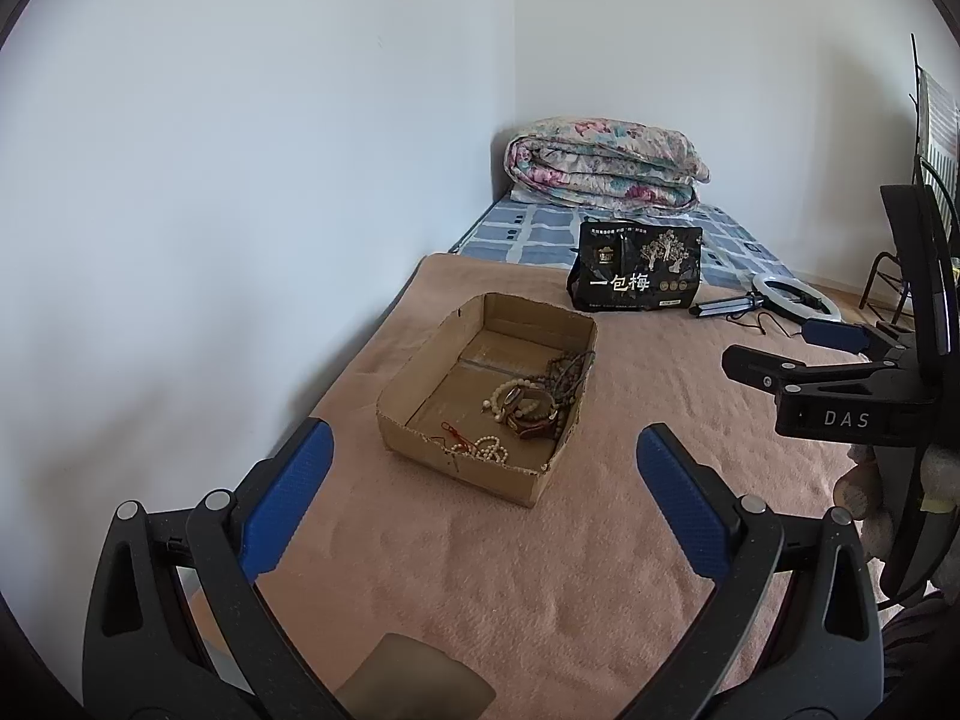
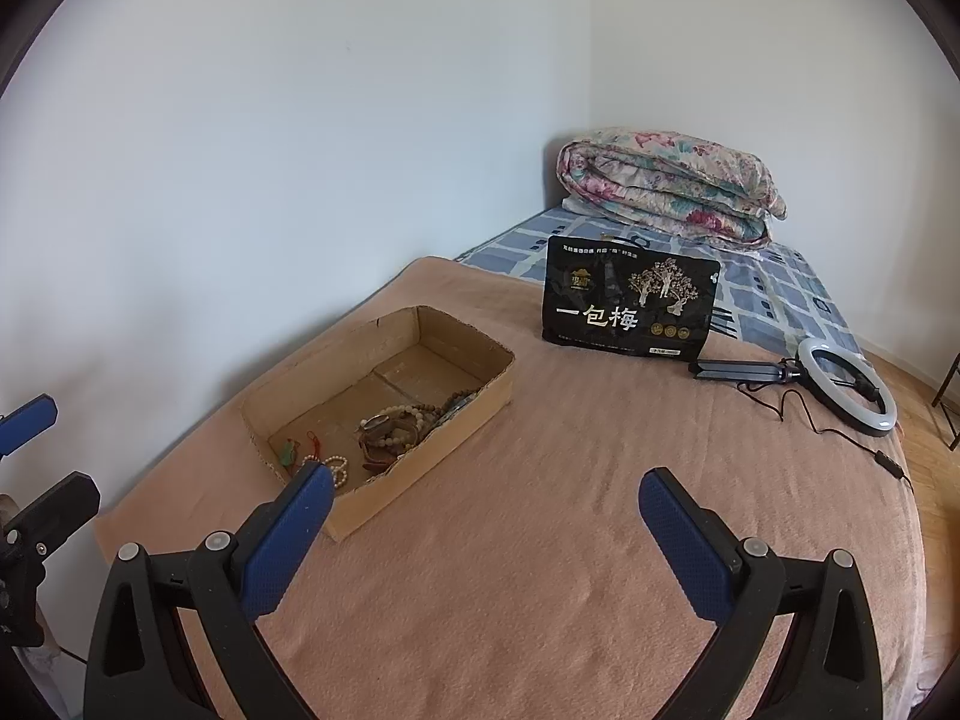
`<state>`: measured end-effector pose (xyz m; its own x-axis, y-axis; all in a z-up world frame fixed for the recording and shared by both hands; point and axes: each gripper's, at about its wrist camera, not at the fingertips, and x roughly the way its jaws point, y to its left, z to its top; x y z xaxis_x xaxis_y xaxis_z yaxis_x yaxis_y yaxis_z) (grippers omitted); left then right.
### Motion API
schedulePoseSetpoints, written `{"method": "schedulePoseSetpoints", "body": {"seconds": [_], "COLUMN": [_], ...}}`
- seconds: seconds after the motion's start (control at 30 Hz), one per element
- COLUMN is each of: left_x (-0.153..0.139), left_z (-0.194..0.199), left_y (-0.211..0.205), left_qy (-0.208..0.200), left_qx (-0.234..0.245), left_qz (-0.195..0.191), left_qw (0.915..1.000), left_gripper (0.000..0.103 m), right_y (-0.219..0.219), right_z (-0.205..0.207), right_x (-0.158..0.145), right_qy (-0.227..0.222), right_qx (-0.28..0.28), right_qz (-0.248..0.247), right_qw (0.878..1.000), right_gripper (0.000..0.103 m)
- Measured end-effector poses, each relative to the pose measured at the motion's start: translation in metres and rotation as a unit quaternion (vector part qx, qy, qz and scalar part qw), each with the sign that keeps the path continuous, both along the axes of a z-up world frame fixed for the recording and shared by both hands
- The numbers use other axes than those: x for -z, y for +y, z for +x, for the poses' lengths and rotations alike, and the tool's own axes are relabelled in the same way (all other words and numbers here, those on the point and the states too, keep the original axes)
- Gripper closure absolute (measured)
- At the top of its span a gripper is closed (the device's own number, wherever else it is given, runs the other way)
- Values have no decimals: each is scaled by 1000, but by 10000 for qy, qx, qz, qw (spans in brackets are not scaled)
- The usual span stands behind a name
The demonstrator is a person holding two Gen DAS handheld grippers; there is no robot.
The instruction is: Organize jewelry
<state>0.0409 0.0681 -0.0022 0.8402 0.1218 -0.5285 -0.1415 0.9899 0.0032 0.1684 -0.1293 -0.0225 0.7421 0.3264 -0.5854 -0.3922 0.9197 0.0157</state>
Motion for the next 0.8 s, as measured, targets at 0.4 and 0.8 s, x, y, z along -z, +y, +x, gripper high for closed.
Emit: {"method": "schedulePoseSetpoints", "body": {"seconds": [0.4,0.8], "left_x": [0,1], "left_z": [1,3], "left_y": [-1,0], "left_qy": [7,1], "left_qx": [-3,-50], "left_qz": [9,4], "left_qw": [10000,10000], "left_gripper": [0,0], "right_y": [1,2], "right_z": [0,1], "right_x": [1,3], "right_qy": [1,16], "right_qx": [-14,-16], "right_qz": [-5,-5], "right_qw": [10000,10000], "right_gripper": [0,0]}}
